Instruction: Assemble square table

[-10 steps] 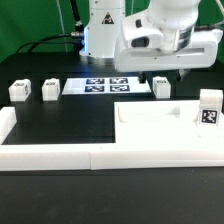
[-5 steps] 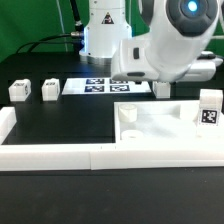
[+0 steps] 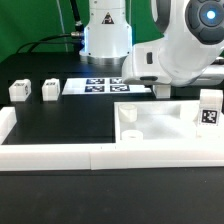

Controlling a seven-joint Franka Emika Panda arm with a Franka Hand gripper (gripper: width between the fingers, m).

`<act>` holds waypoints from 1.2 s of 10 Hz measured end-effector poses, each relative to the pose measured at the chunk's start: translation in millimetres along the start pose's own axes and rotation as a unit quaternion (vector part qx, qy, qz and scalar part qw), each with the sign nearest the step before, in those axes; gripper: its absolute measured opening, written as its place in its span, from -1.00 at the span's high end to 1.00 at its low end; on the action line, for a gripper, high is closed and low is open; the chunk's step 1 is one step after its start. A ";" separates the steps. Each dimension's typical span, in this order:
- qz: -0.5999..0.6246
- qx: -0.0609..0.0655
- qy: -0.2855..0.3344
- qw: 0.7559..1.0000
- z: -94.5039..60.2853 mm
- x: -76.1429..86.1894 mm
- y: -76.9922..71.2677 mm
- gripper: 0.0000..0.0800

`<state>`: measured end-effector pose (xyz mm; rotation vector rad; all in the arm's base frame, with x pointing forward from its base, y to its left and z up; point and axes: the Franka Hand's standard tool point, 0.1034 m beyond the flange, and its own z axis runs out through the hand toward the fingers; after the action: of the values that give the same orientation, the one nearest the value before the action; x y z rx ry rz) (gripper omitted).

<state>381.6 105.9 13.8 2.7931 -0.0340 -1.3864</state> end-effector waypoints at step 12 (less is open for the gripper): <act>-0.015 0.014 0.005 1.000 -53.2 -31.2 17.9 0.27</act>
Offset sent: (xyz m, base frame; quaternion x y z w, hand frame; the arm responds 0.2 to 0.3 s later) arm 0.0000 0.0000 0.0000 0.0000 0.0000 0.0000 1.0000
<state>404.9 89.5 71.3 2.8349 -0.0108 -1.3906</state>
